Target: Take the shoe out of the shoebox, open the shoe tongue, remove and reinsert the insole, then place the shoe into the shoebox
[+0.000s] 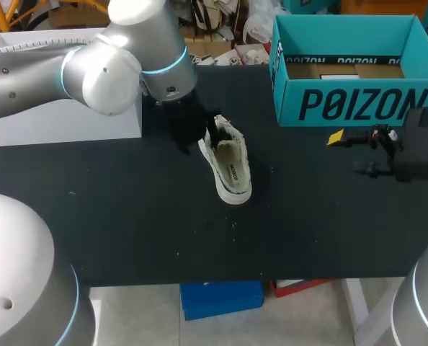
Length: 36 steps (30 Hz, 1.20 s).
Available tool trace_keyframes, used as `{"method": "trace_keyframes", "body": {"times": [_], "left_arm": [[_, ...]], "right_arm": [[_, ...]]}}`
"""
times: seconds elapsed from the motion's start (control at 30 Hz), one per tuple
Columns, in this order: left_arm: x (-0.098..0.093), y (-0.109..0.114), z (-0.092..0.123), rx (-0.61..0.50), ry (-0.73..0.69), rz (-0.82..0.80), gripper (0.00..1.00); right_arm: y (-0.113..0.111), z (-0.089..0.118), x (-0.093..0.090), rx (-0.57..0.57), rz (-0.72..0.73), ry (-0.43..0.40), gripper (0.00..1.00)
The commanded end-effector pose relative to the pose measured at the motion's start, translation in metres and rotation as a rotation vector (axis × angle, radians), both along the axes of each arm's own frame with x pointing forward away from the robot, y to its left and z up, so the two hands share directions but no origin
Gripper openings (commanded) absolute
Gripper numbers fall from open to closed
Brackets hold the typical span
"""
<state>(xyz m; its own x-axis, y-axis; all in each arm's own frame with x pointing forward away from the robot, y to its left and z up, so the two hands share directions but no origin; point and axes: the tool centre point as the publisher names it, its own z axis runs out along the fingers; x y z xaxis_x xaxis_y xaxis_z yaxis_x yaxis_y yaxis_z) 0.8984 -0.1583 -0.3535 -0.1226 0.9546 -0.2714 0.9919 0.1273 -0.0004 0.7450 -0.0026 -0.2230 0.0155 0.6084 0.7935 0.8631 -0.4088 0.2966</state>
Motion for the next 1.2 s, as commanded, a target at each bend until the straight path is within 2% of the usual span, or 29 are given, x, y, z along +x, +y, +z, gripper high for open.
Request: {"method": "trace_keyframes", "body": {"times": [0.03, 0.27, 0.4, 0.5, 0.6, 0.67, 0.7, 0.97, 1.2], "left_arm": [[0.004, -0.007, -0.012, 0.009, 0.017, -0.008, 0.59], [0.003, -0.009, -0.035, 0.04, 0.046, -0.021, 0.6], [0.009, -0.01, -0.048, 0.044, 0.053, -0.015, 0.61], [0.016, -0.011, -0.057, 0.05, 0.053, -0.01, 0.58], [0.021, -0.013, -0.064, 0.057, 0.054, -0.009, 0.47], [0.025, -0.014, -0.067, 0.074, 0.046, -0.01, 0.33], [0.027, -0.015, -0.069, 0.072, 0.046, -0.01, 0.0], [0.029, -0.012, -0.062, 0.031, 0.032, -0.023, 0.0], [0.032, -0.004, -0.03, -0.006, -0.012, -0.051, 0.0]], "right_arm": [[0.0, 0.0, 0.0, 0.0, 0.0, 0.001, 1.0], [0.0, 0.0, 0.0, 0.0, 0.0, 0.001, 1.0], [0.0, 0.0, 0.0, 0.0, 0.0, 0.001, 1.0], [0.0, 0.0, 0.0, 0.0, 0.0, 0.001, 1.0], [0.0, 0.0, 0.0, 0.0, 0.0, 0.001, 1.0], [0.0, 0.0, 0.0, 0.0, 0.0, 0.001, 1.0], [0.0, 0.0, 0.0, 0.0, 0.0, 0.001, 1.0], [0.0, 0.0, 0.0, 0.0, 0.0, 0.001, 1.0], [0.0, 0.0, 0.0, 0.0, 0.0, 0.001, 1.0]]}}
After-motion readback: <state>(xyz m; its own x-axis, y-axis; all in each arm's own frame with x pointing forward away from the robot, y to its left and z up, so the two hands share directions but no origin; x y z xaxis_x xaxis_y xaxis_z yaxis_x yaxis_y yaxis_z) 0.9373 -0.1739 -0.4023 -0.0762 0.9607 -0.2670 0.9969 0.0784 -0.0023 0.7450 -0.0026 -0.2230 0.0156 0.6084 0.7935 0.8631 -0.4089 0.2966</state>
